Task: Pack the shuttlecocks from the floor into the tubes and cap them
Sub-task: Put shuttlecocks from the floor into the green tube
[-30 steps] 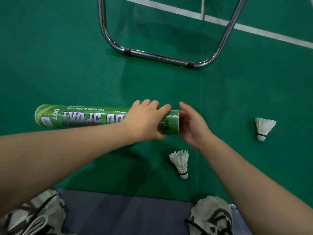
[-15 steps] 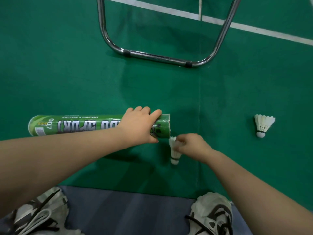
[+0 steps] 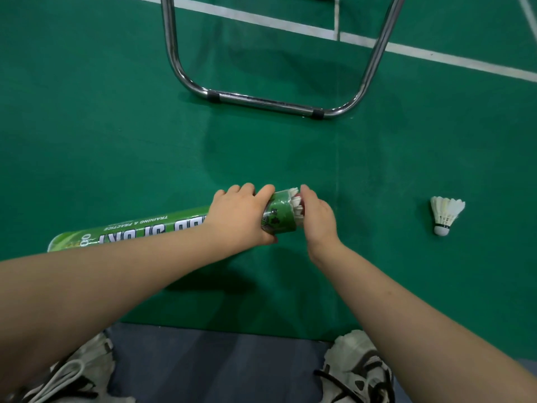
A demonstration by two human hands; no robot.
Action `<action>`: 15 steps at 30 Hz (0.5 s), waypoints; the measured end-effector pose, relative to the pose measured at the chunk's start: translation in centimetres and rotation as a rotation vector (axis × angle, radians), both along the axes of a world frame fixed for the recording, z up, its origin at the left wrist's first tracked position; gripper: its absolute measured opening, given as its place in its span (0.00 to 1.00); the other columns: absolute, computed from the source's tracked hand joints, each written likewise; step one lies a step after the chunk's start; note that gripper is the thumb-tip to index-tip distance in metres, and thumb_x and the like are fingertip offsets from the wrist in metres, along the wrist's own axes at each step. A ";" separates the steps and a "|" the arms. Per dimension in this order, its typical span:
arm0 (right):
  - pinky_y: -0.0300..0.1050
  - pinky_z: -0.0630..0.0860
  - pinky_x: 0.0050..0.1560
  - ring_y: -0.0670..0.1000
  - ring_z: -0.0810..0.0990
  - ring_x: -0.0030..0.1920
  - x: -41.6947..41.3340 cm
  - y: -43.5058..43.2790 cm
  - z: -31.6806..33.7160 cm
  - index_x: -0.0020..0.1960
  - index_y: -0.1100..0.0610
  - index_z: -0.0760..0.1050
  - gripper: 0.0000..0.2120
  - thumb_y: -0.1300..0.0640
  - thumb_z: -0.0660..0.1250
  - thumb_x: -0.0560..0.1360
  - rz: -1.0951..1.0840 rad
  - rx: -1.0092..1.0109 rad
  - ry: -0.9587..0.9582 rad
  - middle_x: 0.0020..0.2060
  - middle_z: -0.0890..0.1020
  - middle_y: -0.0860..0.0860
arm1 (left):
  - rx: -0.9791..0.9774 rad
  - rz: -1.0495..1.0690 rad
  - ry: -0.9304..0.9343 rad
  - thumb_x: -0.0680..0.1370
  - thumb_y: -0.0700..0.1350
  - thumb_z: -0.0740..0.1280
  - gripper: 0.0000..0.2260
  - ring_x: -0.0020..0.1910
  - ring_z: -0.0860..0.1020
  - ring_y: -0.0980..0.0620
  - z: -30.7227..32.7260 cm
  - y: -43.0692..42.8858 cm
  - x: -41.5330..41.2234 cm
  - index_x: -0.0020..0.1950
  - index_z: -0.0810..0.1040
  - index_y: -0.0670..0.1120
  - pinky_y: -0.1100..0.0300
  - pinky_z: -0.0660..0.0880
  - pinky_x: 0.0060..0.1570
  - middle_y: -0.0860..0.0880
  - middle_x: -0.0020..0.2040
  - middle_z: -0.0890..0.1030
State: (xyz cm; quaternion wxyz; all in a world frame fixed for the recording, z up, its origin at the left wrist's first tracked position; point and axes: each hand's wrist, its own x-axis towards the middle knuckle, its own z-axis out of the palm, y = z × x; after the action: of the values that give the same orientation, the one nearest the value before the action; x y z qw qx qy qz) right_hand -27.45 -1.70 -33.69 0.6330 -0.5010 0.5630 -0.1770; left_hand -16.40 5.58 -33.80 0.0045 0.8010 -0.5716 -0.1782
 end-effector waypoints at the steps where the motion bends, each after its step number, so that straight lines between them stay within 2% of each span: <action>1: 0.40 0.72 0.43 0.46 0.76 0.37 0.2 0.0 0.1 0.36 0.54 0.75 0.17 0.49 0.57 0.79 0.013 0.076 -0.008 0.35 0.79 0.50 | -0.011 0.013 0.006 0.64 0.65 0.70 0.38 0.57 0.72 0.43 0.2 -0.2 0.0 0.68 0.61 0.52 0.50 0.67 0.54 0.46 0.56 0.73; 3: 0.48 0.72 0.54 0.50 0.79 0.48 0.4 -0.5 0.0 0.43 0.53 0.77 0.17 0.42 0.58 0.77 0.115 0.194 -0.016 0.46 0.82 0.52 | -0.028 0.032 0.017 0.64 0.64 0.70 0.37 0.57 0.72 0.43 0.6 -0.4 0.1 0.68 0.61 0.52 0.50 0.68 0.55 0.46 0.56 0.73; 5: 0.52 0.69 0.54 0.51 0.77 0.54 0.0 -1.3 0.2 0.50 0.49 0.77 0.14 0.41 0.60 0.75 0.298 0.268 -0.047 0.52 0.81 0.51 | -0.039 0.042 0.029 0.64 0.64 0.70 0.37 0.57 0.72 0.43 0.8 -0.6 0.1 0.68 0.61 0.52 0.50 0.68 0.55 0.46 0.56 0.73; 7: 0.51 0.66 0.53 0.49 0.76 0.50 -0.8 -2.3 0.6 0.49 0.48 0.76 0.09 0.45 0.65 0.72 0.508 0.342 -0.095 0.46 0.82 0.48 | -0.046 0.031 0.028 0.64 0.64 0.70 0.37 0.57 0.72 0.43 1.0 -0.7 -0.2 0.68 0.61 0.52 0.50 0.67 0.55 0.46 0.56 0.73; 10: 0.49 0.67 0.54 0.49 0.76 0.47 -1.5 -3.2 1.0 0.47 0.50 0.76 0.12 0.55 0.66 0.64 0.727 0.424 -0.137 0.42 0.80 0.49 | -0.034 -0.043 -0.033 0.65 0.65 0.69 0.37 0.58 0.71 0.43 1.0 -1.1 -1.1 0.67 0.61 0.52 0.51 0.67 0.54 0.46 0.57 0.72; 13: 0.43 0.71 0.48 0.46 0.77 0.43 -1.7 -3.9 0.8 0.46 0.51 0.76 0.12 0.58 0.66 0.63 0.797 0.408 -0.126 0.41 0.80 0.49 | -0.016 -0.081 -0.068 0.65 0.66 0.68 0.37 0.58 0.70 0.43 1.2 -1.9 -1.9 0.67 0.60 0.52 0.50 0.66 0.54 0.46 0.57 0.72; 15: 0.41 0.72 0.46 0.45 0.78 0.42 -2.0 -4.6 0.5 0.46 0.51 0.76 0.11 0.58 0.66 0.63 0.768 0.380 -0.128 0.41 0.80 0.48 | -0.017 -0.094 -0.059 0.65 0.65 0.68 0.37 0.58 0.70 0.42 1.2 -2.8 -2.2 0.67 0.60 0.51 0.49 0.66 0.54 0.46 0.57 0.72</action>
State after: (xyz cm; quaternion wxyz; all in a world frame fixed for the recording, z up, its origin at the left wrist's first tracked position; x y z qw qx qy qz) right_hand -29.46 -6.29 -33.15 0.7677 -0.5366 0.3177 0.1477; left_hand -18.56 2.73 -32.63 -0.0140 0.7779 -0.6101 -0.1499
